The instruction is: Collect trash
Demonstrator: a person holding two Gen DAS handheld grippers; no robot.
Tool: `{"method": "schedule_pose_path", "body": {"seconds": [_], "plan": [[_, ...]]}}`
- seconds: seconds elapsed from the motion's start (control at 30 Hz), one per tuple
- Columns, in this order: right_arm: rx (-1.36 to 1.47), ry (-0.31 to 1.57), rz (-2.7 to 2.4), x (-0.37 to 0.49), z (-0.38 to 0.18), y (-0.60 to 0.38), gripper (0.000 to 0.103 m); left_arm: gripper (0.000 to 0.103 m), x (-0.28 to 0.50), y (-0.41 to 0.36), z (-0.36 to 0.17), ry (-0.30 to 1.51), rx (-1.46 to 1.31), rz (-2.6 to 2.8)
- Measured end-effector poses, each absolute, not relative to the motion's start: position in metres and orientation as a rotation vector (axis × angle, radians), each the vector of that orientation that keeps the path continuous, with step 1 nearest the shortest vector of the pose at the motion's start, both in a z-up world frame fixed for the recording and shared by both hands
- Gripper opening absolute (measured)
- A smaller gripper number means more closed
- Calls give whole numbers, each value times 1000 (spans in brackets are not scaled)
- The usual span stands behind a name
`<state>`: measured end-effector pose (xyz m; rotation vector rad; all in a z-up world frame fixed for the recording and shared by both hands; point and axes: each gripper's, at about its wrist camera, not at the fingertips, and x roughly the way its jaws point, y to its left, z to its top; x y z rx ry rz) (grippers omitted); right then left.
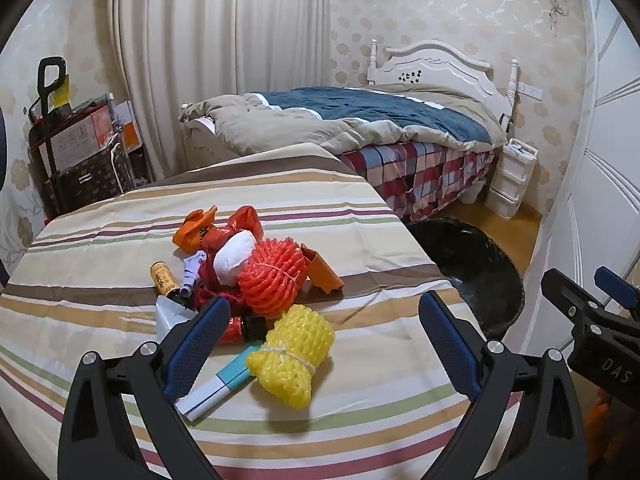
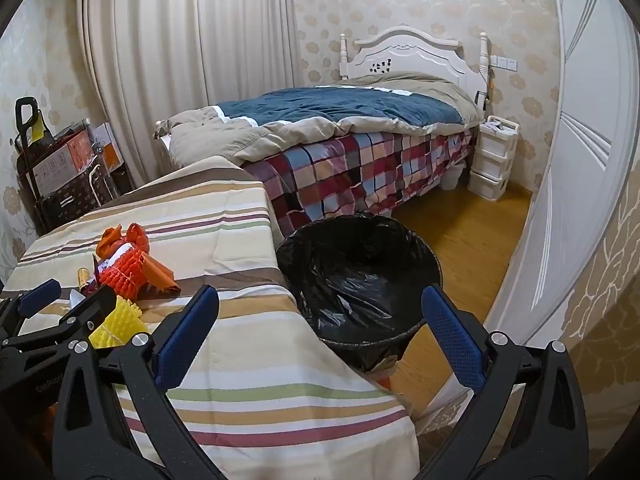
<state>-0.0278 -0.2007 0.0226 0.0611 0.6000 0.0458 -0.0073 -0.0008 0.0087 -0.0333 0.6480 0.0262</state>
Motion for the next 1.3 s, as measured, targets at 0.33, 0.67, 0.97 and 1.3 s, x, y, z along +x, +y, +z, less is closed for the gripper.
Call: {"method": "schedule_pose_path", "body": {"seconds": [0.33,0.67,0.97,1.3], "plan": [[57,603,46,-28,22,-201,99,95,-9,0,7,643,-32,27],[55,604,45,-28,22,-201,99,95,-10,0,6,643,-31,30],[54,605,43,-28,21,-201,99,95,-11,2,5,642,-34,31],[52,606,44,-28,21,-201,99,95,-11,2,4,644,-34,32]]}}
